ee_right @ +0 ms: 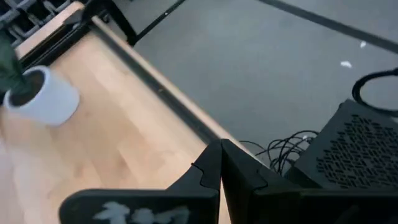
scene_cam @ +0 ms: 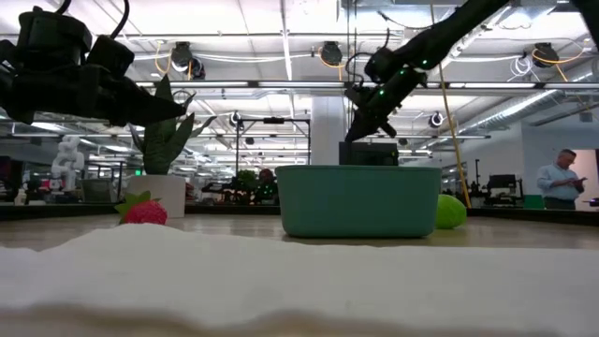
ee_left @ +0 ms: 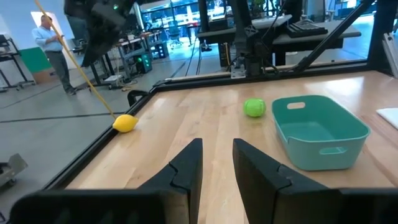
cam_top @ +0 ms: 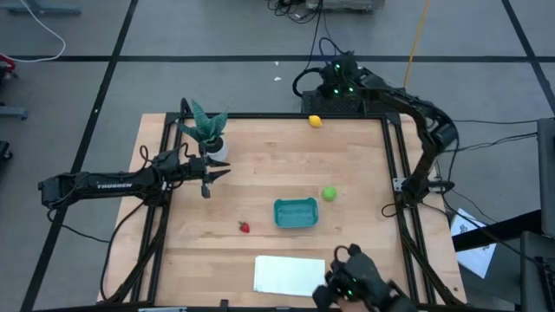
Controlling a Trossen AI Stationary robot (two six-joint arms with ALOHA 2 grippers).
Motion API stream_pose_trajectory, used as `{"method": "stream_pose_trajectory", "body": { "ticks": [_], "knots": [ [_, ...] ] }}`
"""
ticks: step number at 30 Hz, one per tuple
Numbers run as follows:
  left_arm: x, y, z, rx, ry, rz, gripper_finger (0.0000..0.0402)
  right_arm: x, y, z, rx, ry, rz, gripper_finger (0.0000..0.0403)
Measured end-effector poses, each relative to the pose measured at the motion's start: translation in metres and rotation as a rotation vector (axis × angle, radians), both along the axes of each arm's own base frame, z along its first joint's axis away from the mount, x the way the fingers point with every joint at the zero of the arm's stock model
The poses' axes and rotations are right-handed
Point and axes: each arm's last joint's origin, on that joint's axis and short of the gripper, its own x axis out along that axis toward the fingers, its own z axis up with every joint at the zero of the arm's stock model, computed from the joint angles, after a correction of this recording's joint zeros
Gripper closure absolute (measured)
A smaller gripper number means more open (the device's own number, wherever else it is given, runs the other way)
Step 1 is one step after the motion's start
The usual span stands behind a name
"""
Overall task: Pick and placing Produce into tupperware
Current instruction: Put the yellow lemon into the blue bin
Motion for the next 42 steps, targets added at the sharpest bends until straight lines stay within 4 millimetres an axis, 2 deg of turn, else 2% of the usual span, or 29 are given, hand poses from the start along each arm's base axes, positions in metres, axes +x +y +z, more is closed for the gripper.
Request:
{"method": "stream_pose_trajectory", "body": {
  "ticks": [4, 8, 12, 19, 23, 26, 34, 42],
  "knots": [
    [0.000, 0.001, 0.000, 0.004, 0.001, 0.025, 0.0309, 0.005, -0.018, -0.017, 0.069, 0.060, -0.031, 0.0393],
    [0.000, 0.001, 0.000, 0.005, 0.002, 0.046, 0.0309, 0.004, -0.030, -0.023, 0.072, 0.156, -0.062, 0.0351],
    [0.000, 0.002, 0.000, 0.006, 0.002, 0.053, 0.0309, 0.004, -0.031, -0.032, 0.120, 0.221, -0.039, 0.0281],
    [0.000, 0.002, 0.000, 0.003, 0.002, 0.053, 0.0309, 0.012, -0.021, -0.032, 0.130, 0.254, 0.011, 0.0128],
    [0.000, 0.002, 0.000, 0.000, 0.002, 0.053, 0.0309, 0.015, -0.018, -0.032, 0.144, 0.258, -0.027, 0.0077],
    [0.000, 0.002, 0.000, 0.000, 0.002, 0.053, 0.0309, 0.016, -0.014, -0.034, 0.140, 0.303, -0.039, 0.0069],
    [0.000, 0.002, 0.000, -0.004, 0.001, 0.053, 0.0309, 0.021, -0.005, -0.039, 0.149, 0.345, -0.010, 0.0082],
    [0.000, 0.002, 0.000, -0.007, 0.005, 0.053, 0.0309, 0.020, 0.002, -0.067, 0.155, 0.346, -0.005, 0.0082]
  ]
}}
